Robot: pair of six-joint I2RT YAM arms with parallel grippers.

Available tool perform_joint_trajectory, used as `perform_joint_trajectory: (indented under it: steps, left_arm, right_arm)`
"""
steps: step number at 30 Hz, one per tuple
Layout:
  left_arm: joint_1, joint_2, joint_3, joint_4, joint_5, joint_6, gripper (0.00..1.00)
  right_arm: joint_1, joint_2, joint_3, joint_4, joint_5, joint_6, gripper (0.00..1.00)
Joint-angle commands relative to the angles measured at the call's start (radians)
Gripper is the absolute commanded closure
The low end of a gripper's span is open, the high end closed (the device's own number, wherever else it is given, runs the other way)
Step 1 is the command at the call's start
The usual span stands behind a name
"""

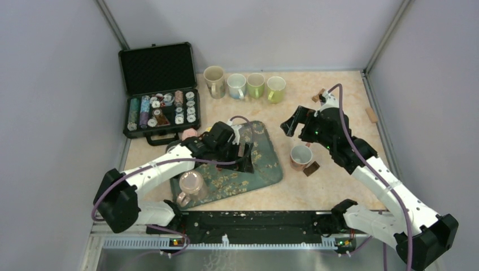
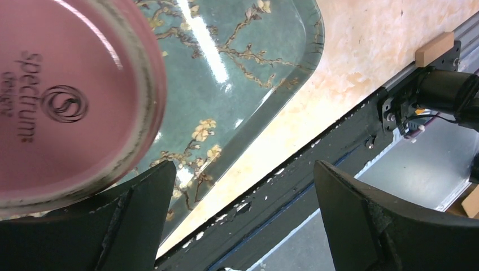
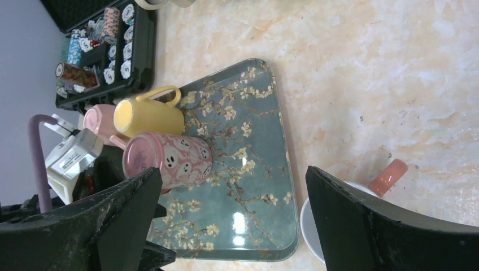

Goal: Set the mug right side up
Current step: Move the cup to the tray.

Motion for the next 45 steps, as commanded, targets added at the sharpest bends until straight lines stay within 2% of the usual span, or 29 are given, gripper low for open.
perform_joint_trajectory:
  steps: [1,5,10,13,16,25,31,38,40,45]
  left_arm:
    - [-0.022,0.013,0.086,0.066,-0.045,-0.001,0.02]
    - [-0.023,-0.019,0.158,-0.101,-0.144,0.070,0.02]
    - [-0.022,-0.086,0.171,-0.252,-0.275,0.126,0.02]
    - [-0.020,-0.109,0.153,-0.304,-0.426,0.113,0.02]
    - [-0.016,-0.111,0.124,-0.271,-0.479,0.137,0.02]
    - [0.008,-0.034,0.037,-0.081,-0.396,0.193,0.01]
    - [0.002,0.059,0.053,0.004,-0.230,0.218,0.02]
    - [-0.039,0.123,0.067,0.050,-0.240,0.157,0.01]
    - [-0.046,0.134,0.072,0.032,-0.284,0.142,0.04]
    - [-0.053,0.137,0.070,0.010,-0.363,0.114,0.20]
  right_arm:
    - [0.000,-0.028,-0.004,-0.001,0.024,-0.007,0.01]
    - [-0.001,-0.033,-0.007,-0.009,0.031,-0.012,0.01]
    - [0.000,-0.033,-0.021,0.014,0.020,-0.008,0.01]
    - [0.000,-0.027,-0.021,0.025,0.010,-0.006,0.01]
    - [0.000,-0.027,-0.021,0.028,0.009,-0.006,0.01]
    - [0.000,-0.046,-0.025,0.014,0.016,-0.012,0.01]
    - [-0.001,-0.055,-0.027,0.013,0.012,-0.017,0.01]
    - [0.000,-0.072,-0.038,0.005,0.046,-0.022,0.01]
    - [-0.001,-0.078,-0.047,0.016,0.047,-0.022,0.01]
    - [0.000,-0.080,-0.061,0.043,0.045,-0.018,0.01]
